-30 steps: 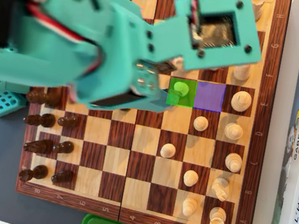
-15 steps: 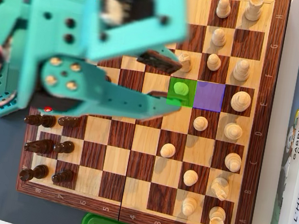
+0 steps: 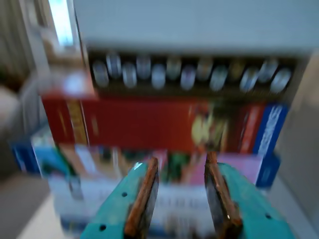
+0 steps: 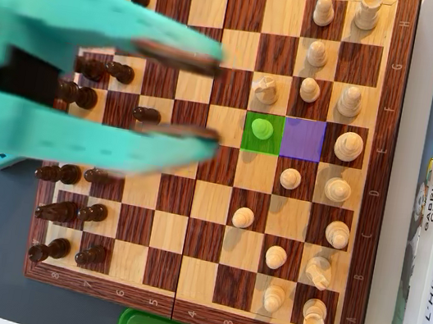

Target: Play chess

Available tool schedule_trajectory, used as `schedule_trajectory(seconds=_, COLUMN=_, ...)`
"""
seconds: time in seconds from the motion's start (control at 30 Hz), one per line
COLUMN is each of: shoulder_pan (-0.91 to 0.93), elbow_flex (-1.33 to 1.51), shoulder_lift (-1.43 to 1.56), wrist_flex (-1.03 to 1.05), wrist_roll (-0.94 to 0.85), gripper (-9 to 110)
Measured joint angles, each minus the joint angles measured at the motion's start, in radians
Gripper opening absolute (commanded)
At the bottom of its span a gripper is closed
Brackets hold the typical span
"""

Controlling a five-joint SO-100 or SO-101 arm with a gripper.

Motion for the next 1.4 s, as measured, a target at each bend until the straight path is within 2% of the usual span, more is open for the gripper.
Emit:
schedule_trajectory(seconds=0.2, shoulder_pan=0.021, elbow_flex=0.169, shoulder_lift=0.144, wrist_flex=-0.388, wrist_roll=0.015, gripper=15)
schedule_trajectory(seconds=0.3, shoulder_pan=0.046, elbow_flex=0.222, shoulder_lift=0.235, wrist_flex=-0.497, wrist_roll=0.015, gripper=15)
schedule_trajectory(seconds=0.47, shoulder_pan=0.052, elbow_flex=0.331, shoulder_lift=0.417, wrist_flex=-0.588, wrist_roll=0.015, gripper=15)
schedule_trajectory(seconds=0.73, shoulder_pan=0.055, elbow_flex=0.486, shoulder_lift=0.746, wrist_flex=-0.618, wrist_roll=-0.021, gripper=15)
schedule_trajectory(seconds=1.03, shoulder_pan=0.114, elbow_flex=0.549, shoulder_lift=0.779, wrist_flex=-0.899, wrist_roll=-0.029, gripper=15)
schedule_trajectory(seconds=1.2, shoulder_pan=0.132, elbow_flex=0.603, shoulder_lift=0.781, wrist_flex=-1.157, wrist_roll=-0.029, gripper=15)
schedule_trajectory(seconds=1.4, shoulder_pan=0.13, elbow_flex=0.604, shoulder_lift=0.781, wrist_flex=-1.295, wrist_roll=-0.029, gripper=14)
